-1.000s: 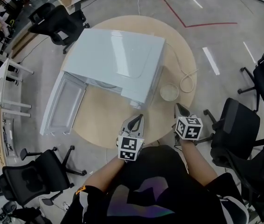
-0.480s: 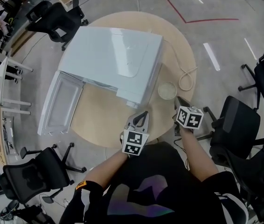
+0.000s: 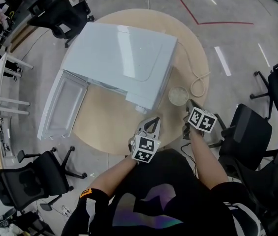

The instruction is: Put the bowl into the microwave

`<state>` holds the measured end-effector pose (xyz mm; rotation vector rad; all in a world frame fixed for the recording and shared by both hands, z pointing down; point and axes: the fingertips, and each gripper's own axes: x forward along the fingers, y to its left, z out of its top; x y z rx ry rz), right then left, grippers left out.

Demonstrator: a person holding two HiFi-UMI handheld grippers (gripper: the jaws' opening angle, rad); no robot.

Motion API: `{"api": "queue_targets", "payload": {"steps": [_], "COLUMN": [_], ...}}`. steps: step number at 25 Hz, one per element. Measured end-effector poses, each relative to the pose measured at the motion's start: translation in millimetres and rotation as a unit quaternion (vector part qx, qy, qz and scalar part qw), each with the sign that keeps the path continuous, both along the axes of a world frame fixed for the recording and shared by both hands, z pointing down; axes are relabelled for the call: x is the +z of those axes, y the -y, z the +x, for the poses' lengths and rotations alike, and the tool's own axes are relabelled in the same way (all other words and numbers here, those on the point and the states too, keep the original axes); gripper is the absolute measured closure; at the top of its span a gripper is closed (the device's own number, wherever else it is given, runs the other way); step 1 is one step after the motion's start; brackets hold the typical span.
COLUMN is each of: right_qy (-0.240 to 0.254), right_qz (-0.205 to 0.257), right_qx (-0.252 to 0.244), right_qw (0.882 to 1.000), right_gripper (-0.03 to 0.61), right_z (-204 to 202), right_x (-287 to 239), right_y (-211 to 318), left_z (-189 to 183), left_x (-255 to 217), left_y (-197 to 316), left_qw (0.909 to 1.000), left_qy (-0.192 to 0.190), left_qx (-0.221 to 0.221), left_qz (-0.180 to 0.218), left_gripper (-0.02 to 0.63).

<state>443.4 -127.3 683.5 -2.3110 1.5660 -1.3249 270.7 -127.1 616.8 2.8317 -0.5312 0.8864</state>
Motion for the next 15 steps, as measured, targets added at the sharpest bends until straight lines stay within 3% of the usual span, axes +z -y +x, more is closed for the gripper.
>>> {"api": "queue_targets", "payload": {"steps": [9, 15], "right_qy": [0.006, 0.019], "right_qz": [0.003, 0.009], "right_qx": [0.012, 0.016], "right_qw": [1.000, 1.000], "right_gripper": [0.558, 0.522], "right_z": [11, 13], "right_x": [4, 6], "right_y": [14, 17], "left_z": [-10, -11], "left_x": [6, 10], "left_y": [9, 12], "left_qw": [0.9997, 0.9996], "left_qy": [0.006, 0.011], "left_qx": [-0.022, -0.026], "left_qz": [-0.004, -0.008], "left_gripper": [0.568, 0.568]}}
